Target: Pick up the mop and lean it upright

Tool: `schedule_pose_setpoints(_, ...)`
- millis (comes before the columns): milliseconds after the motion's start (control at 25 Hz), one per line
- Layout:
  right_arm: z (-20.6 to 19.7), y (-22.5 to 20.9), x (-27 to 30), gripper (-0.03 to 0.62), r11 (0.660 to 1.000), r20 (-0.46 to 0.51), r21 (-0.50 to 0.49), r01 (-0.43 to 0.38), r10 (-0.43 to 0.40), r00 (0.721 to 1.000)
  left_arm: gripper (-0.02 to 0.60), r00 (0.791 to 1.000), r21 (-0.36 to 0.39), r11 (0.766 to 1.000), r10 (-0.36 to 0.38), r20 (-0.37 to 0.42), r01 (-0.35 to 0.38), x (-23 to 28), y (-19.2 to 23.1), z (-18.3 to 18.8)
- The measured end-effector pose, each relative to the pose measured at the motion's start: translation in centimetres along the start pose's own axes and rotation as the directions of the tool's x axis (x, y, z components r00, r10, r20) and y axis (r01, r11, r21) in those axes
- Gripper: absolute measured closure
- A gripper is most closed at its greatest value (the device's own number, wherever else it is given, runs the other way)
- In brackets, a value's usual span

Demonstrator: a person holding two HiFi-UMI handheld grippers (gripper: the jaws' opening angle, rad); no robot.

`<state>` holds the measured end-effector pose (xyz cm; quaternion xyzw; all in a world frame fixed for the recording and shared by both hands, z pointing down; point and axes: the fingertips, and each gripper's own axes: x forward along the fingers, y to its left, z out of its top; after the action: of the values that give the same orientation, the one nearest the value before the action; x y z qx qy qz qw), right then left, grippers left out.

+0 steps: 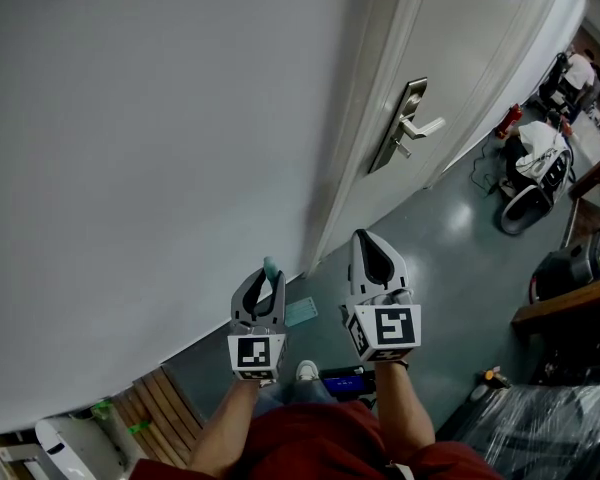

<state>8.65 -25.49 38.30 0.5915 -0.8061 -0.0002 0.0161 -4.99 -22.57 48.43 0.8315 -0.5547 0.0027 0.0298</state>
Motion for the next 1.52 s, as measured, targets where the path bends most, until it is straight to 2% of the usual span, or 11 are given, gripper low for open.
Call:
schedule_pose_setpoints(320, 0.3, 1.2, 0.4, 0.579, 0.999, 0.030, 0.000, -0.034, 0.034, 0.999, 0.474, 0.999, 0.019, 1.000, 0.018, -0.027, -0.018, 0.2, 1.1, -1.0)
schedule_pose_setpoints(600, -0.1, 2.0, 0.8, 0.577, 0.998, 0.028, -0.014, -0.064, 0.065, 0.998, 0.474, 1.000, -0.016, 1.000, 0.001, -0.008, -0.001, 1.2, 0.9, -0.5)
schedule_pose_setpoints(720, -0.1, 2.0, 0.9, 0.577, 0.998, 0.029, -0.018, -0.066, 0.067, 0.997, 0.474, 1.000, 0.000, 1.000, 0.001, -0.010, -0.001, 1.7, 1.1, -0.7)
schedule_pose_setpoints(920, 0.0, 2.0, 1.0, 0.578, 0.997, 0.026, -0.020, -0.069, 0.069, 0.997, 0.474, 1.000, -0.033, 0.999, 0.002, -0.020, -0.003, 2.8, 1.5, -0.3)
schedule_pose_setpoints(1520, -0.1, 1.8, 0.8, 0.577, 0.998, 0.027, -0.027, -0.061, 0.062, 0.998, 0.472, 0.997, -0.049, 0.997, 0.049, -0.053, -0.051, 5.8, 3.9, -0.8)
